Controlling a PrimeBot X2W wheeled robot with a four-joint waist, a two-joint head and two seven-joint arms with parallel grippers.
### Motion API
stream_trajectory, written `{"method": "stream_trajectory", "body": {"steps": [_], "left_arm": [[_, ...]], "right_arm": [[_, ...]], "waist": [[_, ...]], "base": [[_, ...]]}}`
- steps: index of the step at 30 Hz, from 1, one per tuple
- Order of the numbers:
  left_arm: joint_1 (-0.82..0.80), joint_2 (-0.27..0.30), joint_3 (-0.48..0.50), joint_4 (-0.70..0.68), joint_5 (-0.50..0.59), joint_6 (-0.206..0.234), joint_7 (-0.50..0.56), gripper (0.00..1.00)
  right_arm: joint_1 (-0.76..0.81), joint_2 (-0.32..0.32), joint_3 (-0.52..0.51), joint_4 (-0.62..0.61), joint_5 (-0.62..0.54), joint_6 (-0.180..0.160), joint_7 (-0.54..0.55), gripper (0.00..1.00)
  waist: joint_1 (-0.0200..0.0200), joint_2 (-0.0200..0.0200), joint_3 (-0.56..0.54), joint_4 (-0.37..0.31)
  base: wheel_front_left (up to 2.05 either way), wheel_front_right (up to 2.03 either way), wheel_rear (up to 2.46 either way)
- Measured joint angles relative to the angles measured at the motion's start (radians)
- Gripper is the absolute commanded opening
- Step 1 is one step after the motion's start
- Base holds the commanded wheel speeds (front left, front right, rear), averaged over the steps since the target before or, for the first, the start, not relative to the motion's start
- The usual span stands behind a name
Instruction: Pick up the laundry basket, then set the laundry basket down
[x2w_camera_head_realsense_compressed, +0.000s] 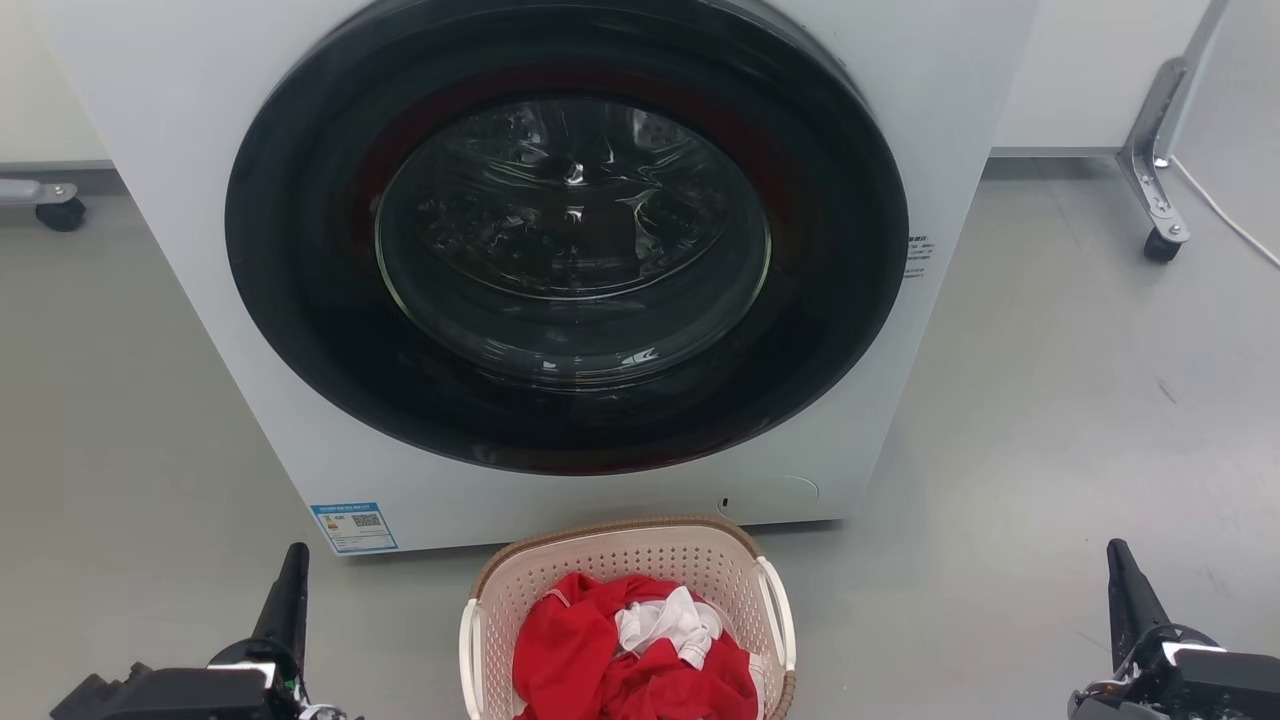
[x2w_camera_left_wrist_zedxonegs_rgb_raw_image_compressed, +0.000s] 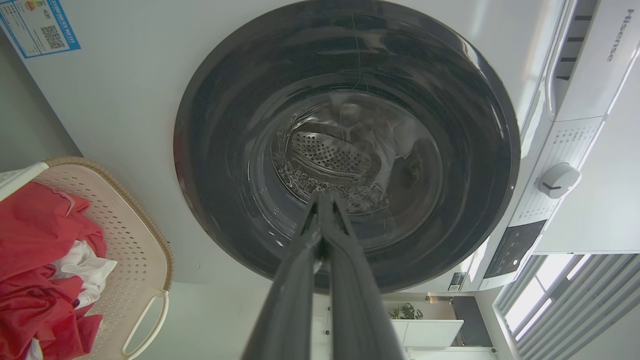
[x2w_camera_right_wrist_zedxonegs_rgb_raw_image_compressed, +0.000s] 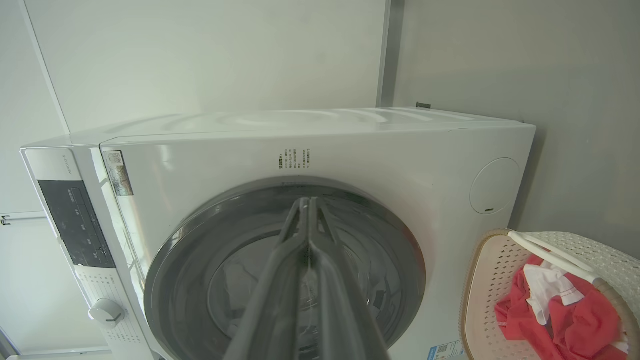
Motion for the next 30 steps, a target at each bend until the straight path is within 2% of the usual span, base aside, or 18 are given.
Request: {"method": "stream_trajectory", "body": {"steps": [30], "left_arm": [[0.000,0.000,0.000,0.000,0.000,0.000,0.000,0.00]], "right_arm": [[0.000,0.000,0.000,0.000,0.000,0.003,0.000,0.00]], "waist": [[0.0001,0.0000,0.000,0.000]], "base": [[0.00,0.00,0.00]]}}
